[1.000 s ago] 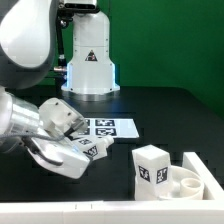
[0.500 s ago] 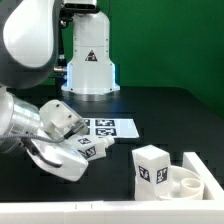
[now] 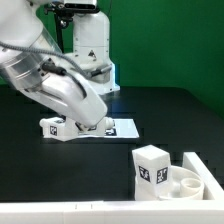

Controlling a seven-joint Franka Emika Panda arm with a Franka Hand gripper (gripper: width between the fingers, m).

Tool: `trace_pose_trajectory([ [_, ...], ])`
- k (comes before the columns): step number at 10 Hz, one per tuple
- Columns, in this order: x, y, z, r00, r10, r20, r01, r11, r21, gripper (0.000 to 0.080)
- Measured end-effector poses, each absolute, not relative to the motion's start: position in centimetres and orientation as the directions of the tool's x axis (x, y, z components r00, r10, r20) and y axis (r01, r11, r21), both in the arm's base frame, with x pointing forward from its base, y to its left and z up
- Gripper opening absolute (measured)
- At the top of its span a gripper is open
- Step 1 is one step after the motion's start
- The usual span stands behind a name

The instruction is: Assemble stool

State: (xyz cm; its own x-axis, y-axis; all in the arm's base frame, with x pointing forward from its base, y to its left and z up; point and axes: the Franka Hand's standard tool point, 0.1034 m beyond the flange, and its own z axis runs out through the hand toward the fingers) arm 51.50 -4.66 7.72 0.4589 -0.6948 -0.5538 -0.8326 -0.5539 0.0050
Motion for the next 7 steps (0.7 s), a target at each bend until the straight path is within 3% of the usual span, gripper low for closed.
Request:
trace_pose_trajectory([
  [1, 52.7, -4.4, 8.0, 0.484, -0.731, -0.481, -0.832, -0.555, 0.006, 0.0334],
  [2, 54.1, -2.2, 10.2, 0.544, -0.747, -0.382, -0.793, -0.607, 0.056, 0.0334],
  [3, 55.9, 0.9, 13.3, 0.630, -0.702, -0.330, -0.736, -0.676, 0.032, 0.0334],
  [4, 57.0, 2.4, 14.9, 0.676, -0.689, -0.262, -0.705, -0.708, 0.045, 0.0334],
  [5, 57.6, 4.2, 15.7, 0.726, -0.659, -0.198, -0.664, -0.746, 0.051, 0.0334],
  [7, 57.9, 4.7, 14.7, 0.739, -0.667, -0.091, -0.670, -0.743, 0.005, 0.0334],
])
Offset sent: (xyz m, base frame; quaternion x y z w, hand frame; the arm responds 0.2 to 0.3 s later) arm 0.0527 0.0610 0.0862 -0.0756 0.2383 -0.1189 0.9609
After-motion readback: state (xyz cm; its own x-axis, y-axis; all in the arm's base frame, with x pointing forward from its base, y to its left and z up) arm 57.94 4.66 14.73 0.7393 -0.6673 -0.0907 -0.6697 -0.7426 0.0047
